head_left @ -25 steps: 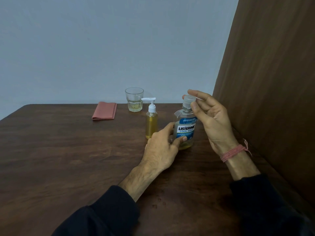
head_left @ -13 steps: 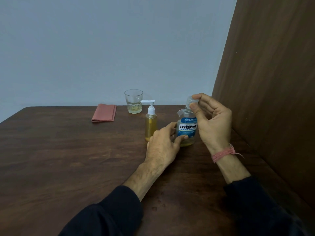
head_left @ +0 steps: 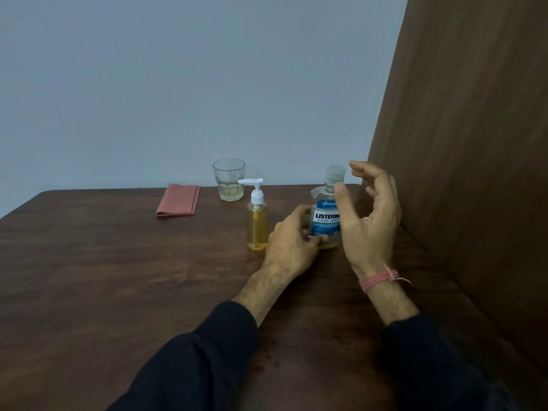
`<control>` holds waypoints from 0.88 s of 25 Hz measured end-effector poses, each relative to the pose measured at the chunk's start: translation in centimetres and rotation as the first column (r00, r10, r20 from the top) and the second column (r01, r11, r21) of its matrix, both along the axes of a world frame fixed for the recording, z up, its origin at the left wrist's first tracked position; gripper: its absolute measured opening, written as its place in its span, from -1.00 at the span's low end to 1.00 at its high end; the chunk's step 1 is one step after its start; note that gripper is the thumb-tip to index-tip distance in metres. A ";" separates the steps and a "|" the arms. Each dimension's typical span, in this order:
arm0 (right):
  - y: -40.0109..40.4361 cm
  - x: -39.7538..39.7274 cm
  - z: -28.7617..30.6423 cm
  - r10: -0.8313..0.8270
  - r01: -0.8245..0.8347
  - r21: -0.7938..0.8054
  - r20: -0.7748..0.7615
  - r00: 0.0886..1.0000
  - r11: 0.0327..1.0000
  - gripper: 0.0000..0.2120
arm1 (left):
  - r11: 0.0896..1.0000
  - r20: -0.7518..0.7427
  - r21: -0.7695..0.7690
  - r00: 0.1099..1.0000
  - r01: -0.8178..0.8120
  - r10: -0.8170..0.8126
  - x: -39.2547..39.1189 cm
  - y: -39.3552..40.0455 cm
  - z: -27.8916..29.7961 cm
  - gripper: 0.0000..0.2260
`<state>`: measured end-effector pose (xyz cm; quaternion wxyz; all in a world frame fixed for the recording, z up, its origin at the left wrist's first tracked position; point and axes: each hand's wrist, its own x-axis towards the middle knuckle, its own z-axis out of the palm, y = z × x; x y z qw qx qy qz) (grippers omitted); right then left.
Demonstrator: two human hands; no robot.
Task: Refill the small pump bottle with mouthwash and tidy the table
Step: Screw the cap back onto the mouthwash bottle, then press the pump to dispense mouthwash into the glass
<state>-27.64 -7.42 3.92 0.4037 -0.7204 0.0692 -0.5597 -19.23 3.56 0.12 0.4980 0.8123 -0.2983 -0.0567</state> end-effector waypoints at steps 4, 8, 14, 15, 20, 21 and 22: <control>1.6 -0.2 0.2 0.008 0.001 -0.150 0.061 0.998 0.989 -0.77 | 0.984 0.089 -0.160 0.991 -0.082 0.097 -2.3 3.2 0.3 -0.24; 3.1 0.3 -0.6 0.117 -0.115 -0.267 -0.007 0.993 0.957 -0.78 | 0.933 0.256 -0.265 0.916 -0.242 0.310 -3.0 8.0 -0.3 -0.55; 5.2 1.3 -3.4 0.177 -0.293 -0.309 -0.354 0.918 0.905 -0.47 | 0.950 0.033 -0.024 0.949 -0.311 0.312 1.5 11.3 0.6 -0.21; 5.3 1.5 -3.8 0.181 -0.312 -0.310 -0.386 0.905 0.898 -0.39 | 0.963 0.061 0.014 0.962 -0.268 0.267 1.9 11.2 0.5 -0.19; 5.4 1.9 -3.8 0.151 -0.273 -0.286 -0.385 0.910 0.918 -0.15 | 0.986 0.160 -0.026 0.973 -0.165 0.167 2.4 10.5 0.0 -0.50; 5.3 2.0 -3.8 0.160 -0.269 -0.254 -0.380 0.911 0.929 -0.13 | 0.993 0.147 -0.020 0.982 -0.115 0.116 2.6 10.5 -0.1 -0.54; 5.2 2.1 -3.9 0.176 -0.273 -0.225 -0.374 0.911 0.935 -0.13 | 0.999 0.121 -0.013 0.991 -0.046 0.047 2.8 10.6 -0.4 -0.58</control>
